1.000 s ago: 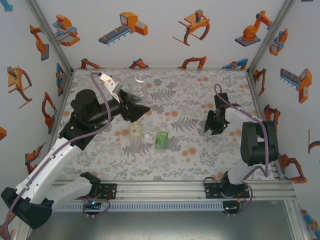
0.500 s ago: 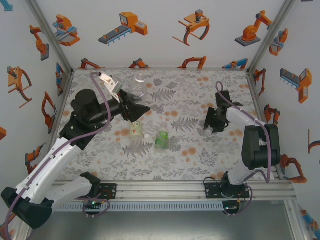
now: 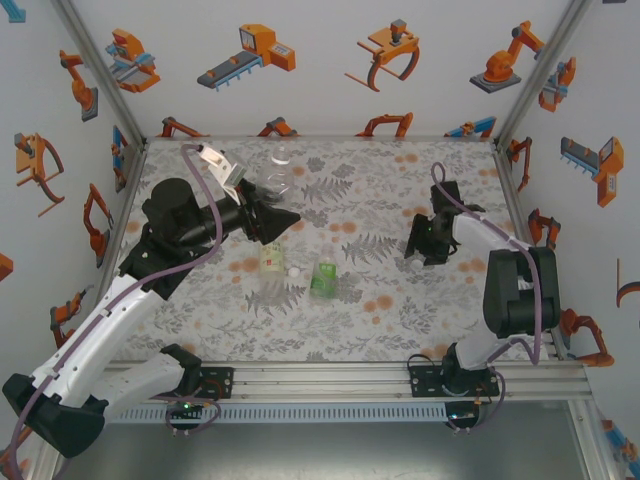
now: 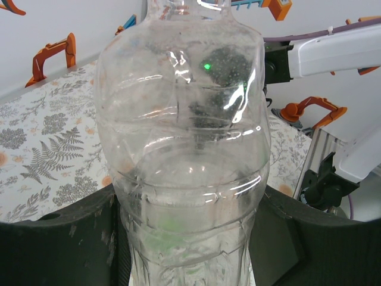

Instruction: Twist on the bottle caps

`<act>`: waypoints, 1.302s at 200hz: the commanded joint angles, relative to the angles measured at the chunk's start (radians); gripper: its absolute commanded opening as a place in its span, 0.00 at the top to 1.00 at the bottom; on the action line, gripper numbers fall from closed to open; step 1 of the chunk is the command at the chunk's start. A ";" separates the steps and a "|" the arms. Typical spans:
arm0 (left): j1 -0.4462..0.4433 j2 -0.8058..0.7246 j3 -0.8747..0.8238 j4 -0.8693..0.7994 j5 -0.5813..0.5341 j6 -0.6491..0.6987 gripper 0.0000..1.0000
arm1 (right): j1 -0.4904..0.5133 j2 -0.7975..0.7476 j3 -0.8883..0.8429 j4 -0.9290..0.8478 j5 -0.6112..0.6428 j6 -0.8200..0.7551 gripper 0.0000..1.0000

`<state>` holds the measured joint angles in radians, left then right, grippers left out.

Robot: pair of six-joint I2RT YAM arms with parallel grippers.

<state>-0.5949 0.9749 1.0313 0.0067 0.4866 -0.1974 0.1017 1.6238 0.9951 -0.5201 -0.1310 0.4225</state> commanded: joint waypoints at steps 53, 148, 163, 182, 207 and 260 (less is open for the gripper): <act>0.003 0.009 0.017 0.025 0.006 0.007 1.00 | 0.006 0.038 0.012 0.005 -0.005 0.007 0.47; 0.007 0.012 0.011 0.019 -0.004 0.016 1.00 | 0.009 0.071 -0.010 0.029 -0.005 0.009 0.59; 0.007 0.012 0.010 0.019 -0.004 0.015 1.00 | 0.009 0.074 -0.015 0.029 -0.008 0.009 0.61; 0.007 0.012 0.011 0.019 -0.003 0.015 1.00 | 0.010 0.069 -0.010 0.018 -0.010 0.009 0.56; 0.009 0.013 0.013 0.020 -0.002 0.012 1.00 | 0.013 0.036 0.007 -0.012 0.016 0.001 0.53; 0.009 0.017 0.015 0.027 0.002 0.007 1.00 | 0.035 -0.020 0.035 -0.047 0.008 0.006 0.53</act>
<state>-0.5938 0.9924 1.0313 0.0067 0.4862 -0.1970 0.1165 1.6482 0.9970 -0.5339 -0.1333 0.4225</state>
